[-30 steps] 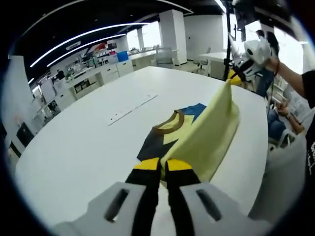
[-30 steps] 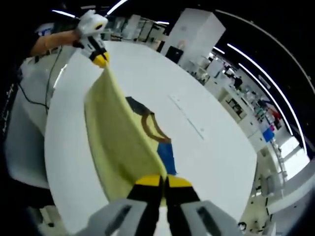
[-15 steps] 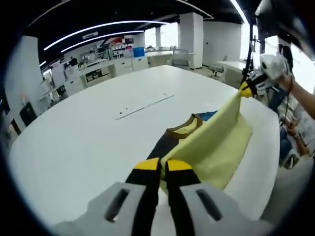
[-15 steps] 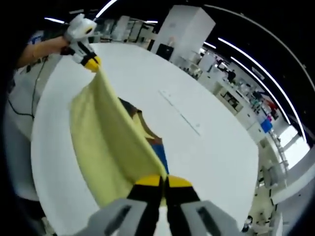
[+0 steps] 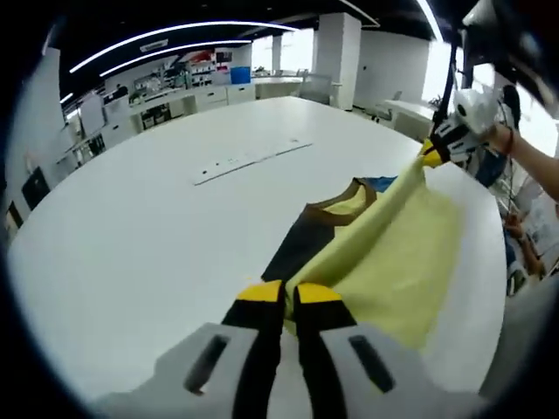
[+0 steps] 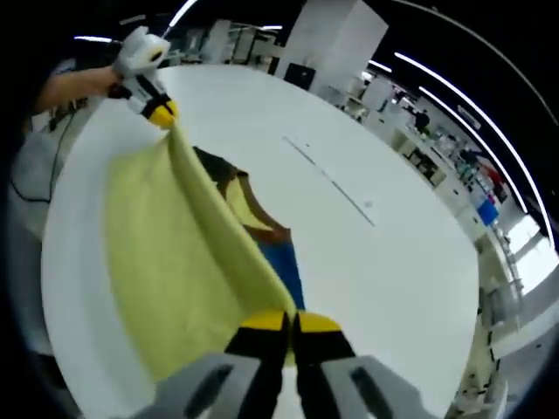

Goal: Fold the garment on the visible template until the final outline fits inside the template.

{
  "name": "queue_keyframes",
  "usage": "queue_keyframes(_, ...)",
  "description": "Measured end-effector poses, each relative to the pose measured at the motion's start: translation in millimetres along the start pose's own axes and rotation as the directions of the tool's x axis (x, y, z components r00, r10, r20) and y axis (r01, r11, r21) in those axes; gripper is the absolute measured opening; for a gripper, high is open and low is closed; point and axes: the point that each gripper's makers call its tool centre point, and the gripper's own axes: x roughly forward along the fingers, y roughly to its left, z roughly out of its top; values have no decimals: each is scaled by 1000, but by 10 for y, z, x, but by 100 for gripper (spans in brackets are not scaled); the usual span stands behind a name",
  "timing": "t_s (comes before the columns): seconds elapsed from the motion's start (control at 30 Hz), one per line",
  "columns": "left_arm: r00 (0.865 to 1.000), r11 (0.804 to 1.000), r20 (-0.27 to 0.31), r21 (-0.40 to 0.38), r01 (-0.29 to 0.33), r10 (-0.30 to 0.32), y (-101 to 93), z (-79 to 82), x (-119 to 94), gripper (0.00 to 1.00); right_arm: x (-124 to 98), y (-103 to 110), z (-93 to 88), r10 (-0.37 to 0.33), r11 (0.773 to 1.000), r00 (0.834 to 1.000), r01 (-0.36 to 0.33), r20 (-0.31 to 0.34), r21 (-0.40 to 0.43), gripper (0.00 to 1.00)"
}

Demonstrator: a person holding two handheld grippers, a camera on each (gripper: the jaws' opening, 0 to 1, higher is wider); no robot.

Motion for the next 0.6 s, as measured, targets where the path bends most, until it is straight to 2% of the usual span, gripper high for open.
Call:
queue_keyframes(0.27,999,1000,-45,3,16,-16,94,-150,241,2,297,-39,-79,20,1000,1000,-19,-11,19,0)
queue_keyframes(0.6,998,999,-59,55,1,3,188,-202,309,7,428,-47,-169,46,997,999,-45,-13,65,0)
